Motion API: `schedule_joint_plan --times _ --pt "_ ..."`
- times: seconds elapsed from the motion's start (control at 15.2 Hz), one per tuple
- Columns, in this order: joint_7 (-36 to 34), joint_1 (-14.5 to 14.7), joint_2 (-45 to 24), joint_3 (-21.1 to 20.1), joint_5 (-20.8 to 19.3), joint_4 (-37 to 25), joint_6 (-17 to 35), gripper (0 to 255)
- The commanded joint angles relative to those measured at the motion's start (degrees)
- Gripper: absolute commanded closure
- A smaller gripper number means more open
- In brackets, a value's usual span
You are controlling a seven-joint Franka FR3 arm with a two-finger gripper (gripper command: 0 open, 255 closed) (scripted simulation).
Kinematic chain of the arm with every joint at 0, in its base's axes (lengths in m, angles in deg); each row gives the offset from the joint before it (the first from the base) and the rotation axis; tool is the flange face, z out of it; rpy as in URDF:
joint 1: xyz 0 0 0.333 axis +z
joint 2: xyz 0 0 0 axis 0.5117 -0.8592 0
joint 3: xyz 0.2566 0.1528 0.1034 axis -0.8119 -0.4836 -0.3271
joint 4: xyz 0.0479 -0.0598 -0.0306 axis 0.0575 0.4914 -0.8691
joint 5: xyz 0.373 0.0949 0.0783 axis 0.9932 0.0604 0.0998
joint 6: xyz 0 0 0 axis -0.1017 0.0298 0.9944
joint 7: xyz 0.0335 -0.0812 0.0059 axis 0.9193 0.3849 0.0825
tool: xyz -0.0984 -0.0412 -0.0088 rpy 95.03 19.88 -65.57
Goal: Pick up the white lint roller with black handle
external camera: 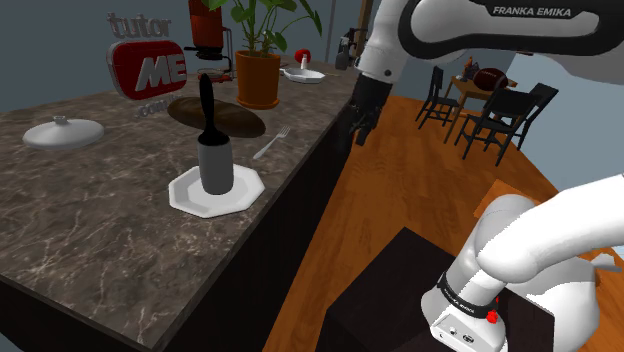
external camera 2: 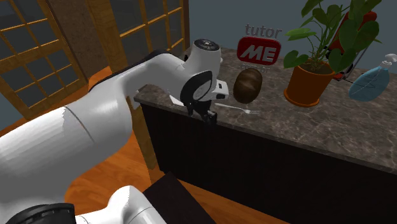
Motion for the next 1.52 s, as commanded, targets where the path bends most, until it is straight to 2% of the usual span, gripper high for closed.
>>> schedule_joint_plan --times 0.0,0.4,0.79,1.12,1.45 --pt "-0.8 0.6 -2.0 -1.4 0.9 -1.3 3.1 0" --pt "-4.1 2.0 -8.4 -6.5 2.4 -5.7 12.2 0" --pt "-8.0 2.7 -15.7 -11.7 1.4 -12.0 20.2 0" --pt "-12.2 2.8 -22.4 -16.1 -2.1 -18.6 25.9 0" --pt "-17.3 3.0 -29.3 -20.3 -8.0 -26.0 30.0 0"
